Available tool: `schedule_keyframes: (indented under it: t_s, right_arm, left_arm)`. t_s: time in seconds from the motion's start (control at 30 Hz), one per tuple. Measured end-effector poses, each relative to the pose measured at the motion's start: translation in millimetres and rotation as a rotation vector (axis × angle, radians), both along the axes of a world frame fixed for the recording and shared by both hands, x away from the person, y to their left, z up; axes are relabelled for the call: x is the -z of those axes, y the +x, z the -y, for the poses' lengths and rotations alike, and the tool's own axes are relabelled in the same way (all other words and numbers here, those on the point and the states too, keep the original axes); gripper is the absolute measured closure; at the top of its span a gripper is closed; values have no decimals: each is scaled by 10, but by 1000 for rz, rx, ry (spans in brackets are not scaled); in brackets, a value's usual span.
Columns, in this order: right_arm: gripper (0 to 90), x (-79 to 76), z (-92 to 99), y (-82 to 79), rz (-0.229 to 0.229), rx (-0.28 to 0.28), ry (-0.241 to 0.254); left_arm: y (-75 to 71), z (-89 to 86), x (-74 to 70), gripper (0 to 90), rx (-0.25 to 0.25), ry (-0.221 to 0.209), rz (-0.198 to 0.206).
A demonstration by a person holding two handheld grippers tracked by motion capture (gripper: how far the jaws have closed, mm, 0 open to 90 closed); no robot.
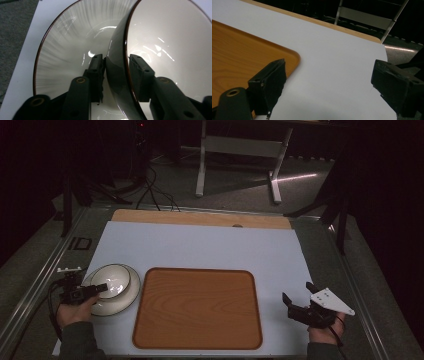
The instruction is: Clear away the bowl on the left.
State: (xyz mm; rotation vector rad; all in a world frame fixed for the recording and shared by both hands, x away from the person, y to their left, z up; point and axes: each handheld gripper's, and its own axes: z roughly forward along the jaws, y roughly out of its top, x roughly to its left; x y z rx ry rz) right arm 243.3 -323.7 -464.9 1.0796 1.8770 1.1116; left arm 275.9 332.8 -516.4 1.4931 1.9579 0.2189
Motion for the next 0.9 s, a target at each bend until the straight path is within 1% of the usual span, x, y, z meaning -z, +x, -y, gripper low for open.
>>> schedule_keyframes:
  t_s: [0.07,0.17,0.3,0.47,0.7,0.9]
  right_arm:
    - [122,0,1,0,-1,1,0]
    - [122,0,1,0,-2,0,-1]
    - [122,1,2,0,-3,-1,-3]
    - [122,2,-1,1,-4,-1,-8]
    - [122,0,2,-1,-4,2,-7]
    - [122,-2,9,-3,-3,4,-3]
  left_arm:
    - [-8,-18,13,709,-4,-27,5]
    - [-8,-16,9,734,-5,-35,4]
    - [-19,-37,11,756,-12,-56,4]
    - [-49,-83,29,795,-37,-122,23]
    - [-74,-115,40,804,-48,-151,39]
    - [-92,-128,35,803,-57,-153,50]
